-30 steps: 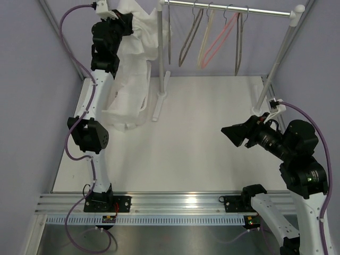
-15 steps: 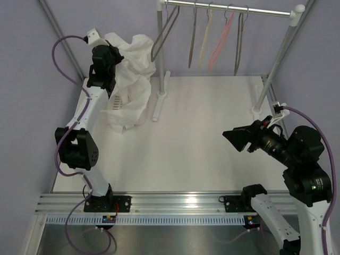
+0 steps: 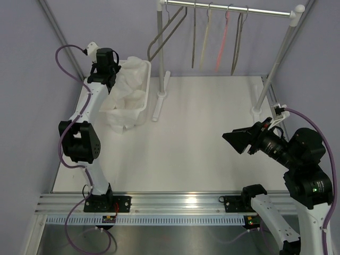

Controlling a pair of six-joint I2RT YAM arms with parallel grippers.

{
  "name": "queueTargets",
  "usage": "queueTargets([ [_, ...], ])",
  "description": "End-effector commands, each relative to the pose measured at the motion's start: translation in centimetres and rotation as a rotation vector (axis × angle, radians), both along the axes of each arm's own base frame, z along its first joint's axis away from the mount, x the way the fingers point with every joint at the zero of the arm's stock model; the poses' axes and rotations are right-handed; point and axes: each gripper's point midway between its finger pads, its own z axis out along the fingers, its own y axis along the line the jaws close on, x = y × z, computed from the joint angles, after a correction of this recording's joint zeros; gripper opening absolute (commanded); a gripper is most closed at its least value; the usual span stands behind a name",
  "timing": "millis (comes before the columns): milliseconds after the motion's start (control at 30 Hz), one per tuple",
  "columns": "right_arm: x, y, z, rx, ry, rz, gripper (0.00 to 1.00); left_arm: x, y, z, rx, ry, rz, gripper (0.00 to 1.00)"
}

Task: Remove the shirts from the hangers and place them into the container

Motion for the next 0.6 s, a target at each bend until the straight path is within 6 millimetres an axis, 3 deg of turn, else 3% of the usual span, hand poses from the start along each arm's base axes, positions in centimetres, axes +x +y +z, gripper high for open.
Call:
queueTargets([
  [0,-1.3,0.6,1.2,0.029,-0.026,0.057,0.72,0.2,-1.8,-6.0,-0.050,0.199,-0.090,0.30],
  [33,-1.4,0.7,1.2,0.029,-0.027,0.060,0.72,0.1,-2.0,-7.0,-0.046,0.215,-0.108,0.48],
  [133,-1.6,0.6,1.0,0.025,-0.033,0.061,0.72,-1.8,-2.1,-6.3,-0.060,0.185,-0.122,0.55],
  [167,-1.6,0.5,1.0,0.021,-0.034,0.060,0.72,-2.7,-2.2,-7.9,-0.076,0.174,-0.126,0.61],
  [200,-1.8,0.6,1.0,0.021,-0.038,0.064,0.72,-4.2,-2.3,-4.8,-0.080,0.090,-0.142,0.64],
  [233,-1.9,0.5,1.1,0.020,-0.041,0.064,0.72,-5.2,-2.5,-4.2,-0.080,0.059,-0.148,0.67],
  [267,-2.1,0.6,1.2,0.023,-0.047,0.070,0.72,-6.7,-2.5,-5.7,-0.085,0.072,-0.150,0.70],
  [300,-2.1,0.6,1.2,0.025,-0.049,0.073,0.72,-8.5,-2.7,-3.1,-0.098,0.007,-0.173,0.71],
  [367,-2.4,0.7,1.3,0.028,-0.055,0.079,0.72,-10.4,-2.7,-2.3,-0.123,-0.062,-0.175,0.74],
  [400,-2.4,0.7,1.2,0.030,-0.053,0.082,0.72,-12.2,-2.9,-5.4,-0.134,-0.020,-0.189,0.75],
  [433,-2.5,0.8,1.1,0.034,-0.048,0.086,0.72,-13.8,-2.8,-3.2,-0.143,-0.103,-0.199,0.78],
  [500,-2.8,0.9,1.0,0.040,-0.046,0.103,0.72,-15.3,-3.3,-4.5,-0.147,-0.158,-0.239,0.84],
  [567,-3.0,1.0,0.7,0.043,-0.044,0.107,0.72,-16.4,-3.5,-3.4,-0.126,-0.217,-0.269,0.85],
])
